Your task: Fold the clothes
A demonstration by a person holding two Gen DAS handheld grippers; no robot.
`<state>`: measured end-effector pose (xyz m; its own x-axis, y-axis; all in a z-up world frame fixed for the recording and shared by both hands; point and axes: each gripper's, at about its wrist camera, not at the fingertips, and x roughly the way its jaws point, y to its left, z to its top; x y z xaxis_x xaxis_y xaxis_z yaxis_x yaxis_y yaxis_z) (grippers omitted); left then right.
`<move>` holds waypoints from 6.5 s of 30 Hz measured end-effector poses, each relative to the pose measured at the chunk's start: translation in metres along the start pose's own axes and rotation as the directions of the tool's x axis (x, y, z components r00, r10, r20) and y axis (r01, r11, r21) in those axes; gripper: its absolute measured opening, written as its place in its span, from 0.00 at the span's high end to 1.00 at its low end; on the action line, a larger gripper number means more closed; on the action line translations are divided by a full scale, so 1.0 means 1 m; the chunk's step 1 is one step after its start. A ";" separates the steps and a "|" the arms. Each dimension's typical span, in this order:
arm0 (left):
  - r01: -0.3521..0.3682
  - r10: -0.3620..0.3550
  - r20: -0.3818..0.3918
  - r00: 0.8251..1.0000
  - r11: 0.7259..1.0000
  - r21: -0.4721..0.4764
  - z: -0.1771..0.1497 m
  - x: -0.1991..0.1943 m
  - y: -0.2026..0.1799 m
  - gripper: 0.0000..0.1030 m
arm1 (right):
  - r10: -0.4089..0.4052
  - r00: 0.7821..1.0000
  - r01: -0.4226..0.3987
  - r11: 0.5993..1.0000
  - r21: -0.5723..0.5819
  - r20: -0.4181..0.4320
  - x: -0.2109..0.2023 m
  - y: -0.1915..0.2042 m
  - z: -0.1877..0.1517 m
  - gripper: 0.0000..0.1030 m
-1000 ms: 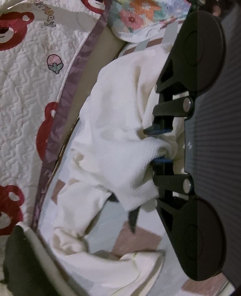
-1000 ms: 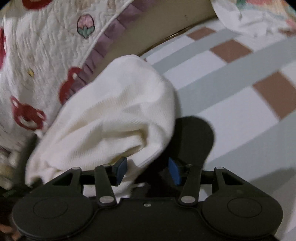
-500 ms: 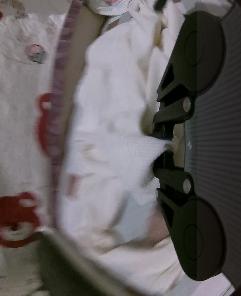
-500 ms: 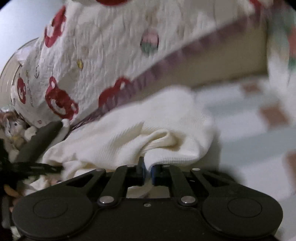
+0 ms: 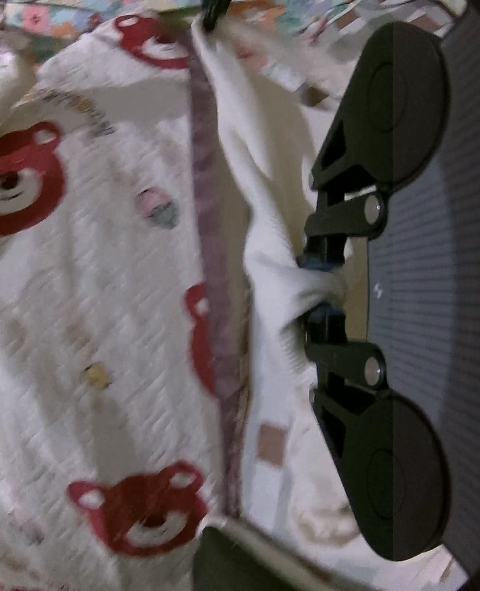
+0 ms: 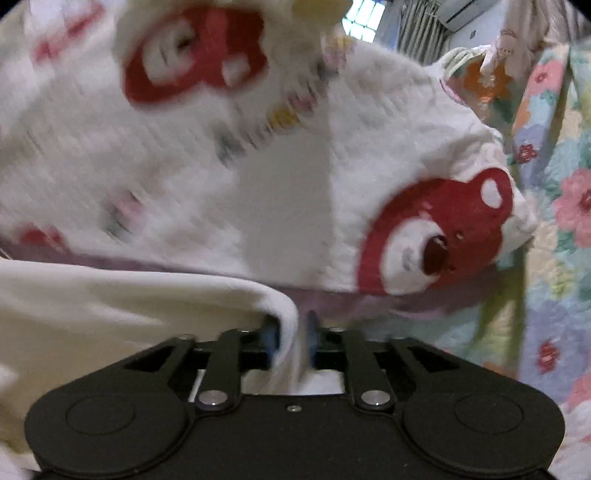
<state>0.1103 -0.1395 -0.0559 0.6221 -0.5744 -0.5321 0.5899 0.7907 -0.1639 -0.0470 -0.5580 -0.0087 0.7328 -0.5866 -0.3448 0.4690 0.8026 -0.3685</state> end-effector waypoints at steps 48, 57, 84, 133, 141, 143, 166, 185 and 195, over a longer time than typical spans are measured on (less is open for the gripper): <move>-0.109 0.102 -0.268 0.958 0.994 -0.011 -0.093 0.053 -0.005 0.52 | 0.377 0.909 -0.414 0.759 0.502 0.180 -0.051 0.085 -0.053 0.96; -0.136 0.139 -0.240 0.961 0.990 0.027 -0.090 0.056 0.001 0.98 | 0.366 0.899 -0.439 0.761 0.478 0.242 -0.075 0.077 -0.036 0.96; -0.153 0.112 -0.160 0.981 0.952 -0.266 -0.053 0.049 0.094 0.50 | 0.695 0.701 -0.664 0.718 0.209 -0.158 0.001 0.171 -0.074 0.44; -0.232 0.212 0.293 0.932 0.972 0.035 0.054 -0.127 0.035 0.97 | 0.575 0.742 -0.667 0.584 0.463 0.343 -0.124 0.011 0.024 0.91; -0.171 0.155 0.091 0.984 0.964 0.204 0.040 -0.145 0.026 0.97 | 0.581 0.781 -0.608 0.624 0.491 0.229 -0.158 0.023 -0.008 0.92; -0.142 0.136 0.043 0.990 0.969 0.201 0.037 -0.159 0.030 0.97 | 0.587 0.782 -0.598 0.610 0.519 0.211 -0.166 0.020 -0.020 0.92; -0.054 0.044 -0.519 0.854 0.999 -0.005 -0.075 -0.214 0.046 0.97 | 0.677 0.630 -0.415 0.708 0.571 -0.381 -0.274 0.018 -0.138 0.84; -0.103 0.112 -0.324 0.939 0.994 0.047 -0.045 -0.082 0.063 0.72 | 0.762 0.617 -0.626 0.627 0.463 -0.197 -0.110 0.105 -0.061 0.50; -0.272 0.252 -0.277 0.927 0.961 -0.036 -0.049 -0.071 0.134 0.69 | 0.753 0.637 -0.679 0.649 0.344 -0.163 -0.088 0.167 -0.001 0.44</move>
<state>0.1196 0.0175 -0.0807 0.5829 -0.2742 -0.7649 0.3792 0.9244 -0.0425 -0.0333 -0.3730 -0.0405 0.7399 0.2132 -0.6381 -0.0233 0.9560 0.2923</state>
